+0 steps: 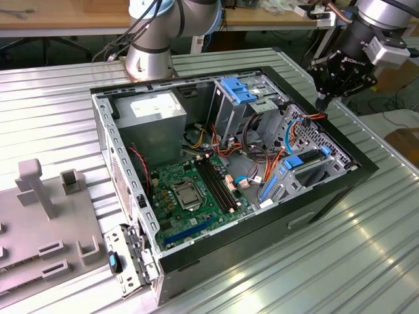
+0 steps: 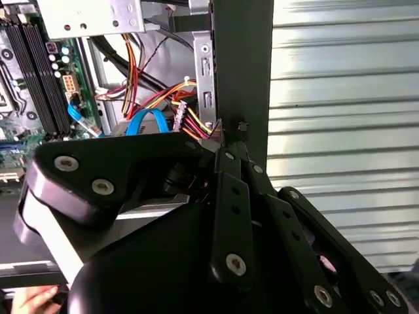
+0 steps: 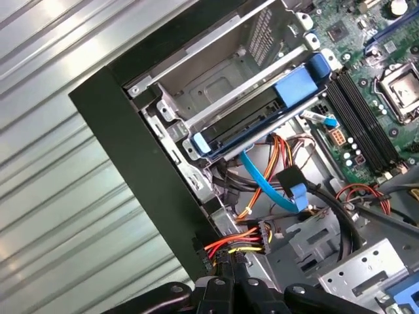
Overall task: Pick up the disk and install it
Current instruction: 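Insert the first disk wire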
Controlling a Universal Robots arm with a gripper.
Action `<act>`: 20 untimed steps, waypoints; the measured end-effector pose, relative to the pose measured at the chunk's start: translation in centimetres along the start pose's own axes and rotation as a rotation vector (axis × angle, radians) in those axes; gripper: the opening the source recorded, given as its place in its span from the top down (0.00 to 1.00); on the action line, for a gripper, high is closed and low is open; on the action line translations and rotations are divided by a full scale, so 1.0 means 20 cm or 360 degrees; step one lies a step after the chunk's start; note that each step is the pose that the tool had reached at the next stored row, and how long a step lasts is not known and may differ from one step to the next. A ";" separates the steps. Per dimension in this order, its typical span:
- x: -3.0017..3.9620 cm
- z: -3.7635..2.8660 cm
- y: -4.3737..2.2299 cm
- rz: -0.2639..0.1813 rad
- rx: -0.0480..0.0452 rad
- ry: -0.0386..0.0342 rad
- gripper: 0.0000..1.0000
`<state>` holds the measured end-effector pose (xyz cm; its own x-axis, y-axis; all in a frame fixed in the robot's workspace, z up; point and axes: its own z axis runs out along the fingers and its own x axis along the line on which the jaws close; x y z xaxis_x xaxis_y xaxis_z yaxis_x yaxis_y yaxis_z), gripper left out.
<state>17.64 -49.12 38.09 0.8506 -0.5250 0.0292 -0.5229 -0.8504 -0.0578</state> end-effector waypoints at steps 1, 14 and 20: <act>0.005 0.001 -0.003 -0.0027 0.0001 -0.0002 0.89; 0.003 0.011 -0.017 -0.0278 -0.0098 0.0198 0.89; -0.010 0.013 -0.036 -0.0516 -0.0120 0.0218 0.89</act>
<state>17.86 -48.39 37.88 0.9604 -0.2227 0.1675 -0.2339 -0.9710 0.0502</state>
